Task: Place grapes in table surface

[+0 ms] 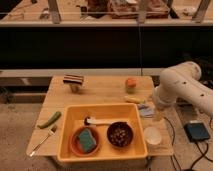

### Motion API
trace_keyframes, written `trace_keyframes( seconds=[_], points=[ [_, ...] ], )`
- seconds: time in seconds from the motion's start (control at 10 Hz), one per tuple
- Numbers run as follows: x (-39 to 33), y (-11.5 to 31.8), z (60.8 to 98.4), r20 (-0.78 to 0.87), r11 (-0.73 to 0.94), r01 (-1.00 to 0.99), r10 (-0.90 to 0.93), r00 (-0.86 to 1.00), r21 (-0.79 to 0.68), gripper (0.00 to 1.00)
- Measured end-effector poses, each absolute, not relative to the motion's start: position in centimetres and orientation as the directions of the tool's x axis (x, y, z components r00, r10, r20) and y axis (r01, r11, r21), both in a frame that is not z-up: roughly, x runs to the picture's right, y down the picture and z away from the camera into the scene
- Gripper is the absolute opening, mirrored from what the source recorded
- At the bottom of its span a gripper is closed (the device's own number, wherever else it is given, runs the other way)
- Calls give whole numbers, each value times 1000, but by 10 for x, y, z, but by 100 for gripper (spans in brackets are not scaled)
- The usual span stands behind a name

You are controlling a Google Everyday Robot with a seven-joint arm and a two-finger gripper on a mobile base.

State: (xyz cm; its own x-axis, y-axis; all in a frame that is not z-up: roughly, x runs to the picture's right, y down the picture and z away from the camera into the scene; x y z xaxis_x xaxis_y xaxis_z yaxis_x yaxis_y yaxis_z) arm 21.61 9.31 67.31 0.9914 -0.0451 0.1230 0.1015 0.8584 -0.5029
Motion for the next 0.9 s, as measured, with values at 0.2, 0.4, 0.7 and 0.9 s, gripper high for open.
trace_keyframes(
  seconds=[0.2,0.4,0.7,0.9],
  points=[
    [162,93,664,204,862,198,-113,973,-467,65],
    [113,99,659,264,853,278,-172,949,-442,65],
    [55,123,667,319,823,368,-242,916,-432,65],
    [45,135,674,330,808,390,-259,908,-441,65]
  ],
)
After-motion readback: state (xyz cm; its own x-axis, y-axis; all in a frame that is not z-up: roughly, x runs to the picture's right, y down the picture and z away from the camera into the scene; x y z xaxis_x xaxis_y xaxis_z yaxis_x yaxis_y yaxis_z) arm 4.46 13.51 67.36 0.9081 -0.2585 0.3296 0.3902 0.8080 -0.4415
